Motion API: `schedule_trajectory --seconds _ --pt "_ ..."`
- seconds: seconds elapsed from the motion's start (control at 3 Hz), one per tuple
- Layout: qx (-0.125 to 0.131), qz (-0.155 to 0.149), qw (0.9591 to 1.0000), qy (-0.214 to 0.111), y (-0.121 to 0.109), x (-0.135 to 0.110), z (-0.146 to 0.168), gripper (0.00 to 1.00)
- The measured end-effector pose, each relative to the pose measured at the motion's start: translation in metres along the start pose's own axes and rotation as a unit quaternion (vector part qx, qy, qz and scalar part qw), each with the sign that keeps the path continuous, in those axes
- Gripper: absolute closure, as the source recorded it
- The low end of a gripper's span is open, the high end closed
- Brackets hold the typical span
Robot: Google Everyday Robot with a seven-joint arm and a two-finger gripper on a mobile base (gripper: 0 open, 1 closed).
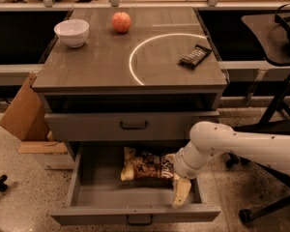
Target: Pick brown chip bag from middle drawer and place on counter
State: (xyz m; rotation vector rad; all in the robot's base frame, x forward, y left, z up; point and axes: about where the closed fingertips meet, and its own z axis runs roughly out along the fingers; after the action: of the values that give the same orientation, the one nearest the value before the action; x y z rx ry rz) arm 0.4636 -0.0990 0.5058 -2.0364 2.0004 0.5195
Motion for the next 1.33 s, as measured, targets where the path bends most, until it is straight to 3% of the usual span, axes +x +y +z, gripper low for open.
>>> schedule_trajectory --seconds 0.33,0.67,1.0,1.33 --pt "0.021 -0.001 0.9993 -0.032 -0.033 0.008 0.025 0.0" --pt "0.023 -0.001 0.9992 -0.032 -0.033 0.008 0.025 0.0" --pt "0.05 0.003 0.9984 -0.029 -0.037 0.008 0.026 0.0" --pt "0.098 0.006 0.9938 -0.051 -0.048 0.012 0.022 0.0"
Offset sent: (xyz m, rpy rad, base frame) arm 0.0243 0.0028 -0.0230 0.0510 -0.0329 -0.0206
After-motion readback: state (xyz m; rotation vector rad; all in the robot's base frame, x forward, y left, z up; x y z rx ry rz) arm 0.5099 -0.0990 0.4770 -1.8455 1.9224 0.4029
